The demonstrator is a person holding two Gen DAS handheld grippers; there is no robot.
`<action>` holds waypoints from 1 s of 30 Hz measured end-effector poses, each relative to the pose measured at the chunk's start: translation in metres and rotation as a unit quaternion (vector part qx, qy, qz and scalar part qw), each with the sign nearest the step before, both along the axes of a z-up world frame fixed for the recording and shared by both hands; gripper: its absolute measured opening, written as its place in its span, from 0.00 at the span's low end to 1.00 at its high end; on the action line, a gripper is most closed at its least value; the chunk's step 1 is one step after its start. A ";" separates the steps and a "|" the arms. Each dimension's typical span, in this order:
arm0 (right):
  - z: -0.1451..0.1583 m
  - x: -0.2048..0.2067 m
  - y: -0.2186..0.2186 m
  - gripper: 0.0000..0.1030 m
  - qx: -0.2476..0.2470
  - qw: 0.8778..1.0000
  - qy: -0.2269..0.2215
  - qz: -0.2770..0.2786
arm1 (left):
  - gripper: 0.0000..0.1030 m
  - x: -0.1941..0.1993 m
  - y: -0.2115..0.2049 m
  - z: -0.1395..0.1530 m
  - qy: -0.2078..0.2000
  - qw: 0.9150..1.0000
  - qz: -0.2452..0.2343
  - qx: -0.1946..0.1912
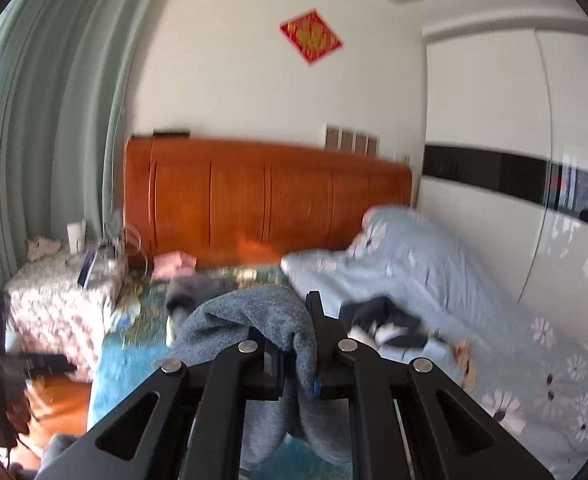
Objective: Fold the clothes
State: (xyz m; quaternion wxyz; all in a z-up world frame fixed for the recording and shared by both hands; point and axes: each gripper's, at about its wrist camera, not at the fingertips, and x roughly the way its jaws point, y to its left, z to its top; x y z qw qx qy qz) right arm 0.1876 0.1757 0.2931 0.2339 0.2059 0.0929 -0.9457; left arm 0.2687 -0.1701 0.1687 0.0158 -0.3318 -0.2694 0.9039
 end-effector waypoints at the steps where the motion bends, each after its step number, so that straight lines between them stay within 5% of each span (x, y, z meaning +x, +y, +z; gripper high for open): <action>1: -0.039 -0.006 -0.002 0.09 0.026 0.999 -0.042 -0.006 | 1.00 -0.004 0.000 -0.008 -0.013 1.000 -0.001 0.001; 5: -0.201 -0.005 -0.003 0.09 0.133 0.970 -0.198 -0.040 | 1.00 -0.022 0.015 -0.048 -0.080 0.996 -0.024 -0.012; 8: -0.263 0.021 0.012 0.09 0.127 0.952 -0.273 -0.049 | 1.00 -0.039 0.029 -0.071 -0.117 0.992 -0.042 -0.027; 13: -0.275 0.039 0.037 0.11 0.111 0.939 -0.318 -0.070 | 1.00 -0.084 0.053 -0.094 -0.156 0.983 -0.085 -0.051; 19: -0.261 0.035 0.062 0.42 0.116 0.930 -0.338 -0.081 | 1.00 -0.139 0.075 -0.115 -0.193 0.973 -0.124 -0.032; 23: -0.252 0.043 0.095 0.58 0.031 0.921 -0.375 -0.105 | 1.00 -0.172 0.086 -0.138 -0.236 0.961 -0.140 0.026; 27: -0.260 0.049 0.129 0.61 -0.122 0.885 -0.421 -0.159 | 0.98 -0.193 0.083 -0.177 -0.309 0.940 -0.118 0.088; 30: -0.269 0.044 0.147 0.68 -0.193 0.862 -0.413 -0.222 | 0.86 -0.190 0.075 -0.184 -0.314 0.939 -0.088 0.110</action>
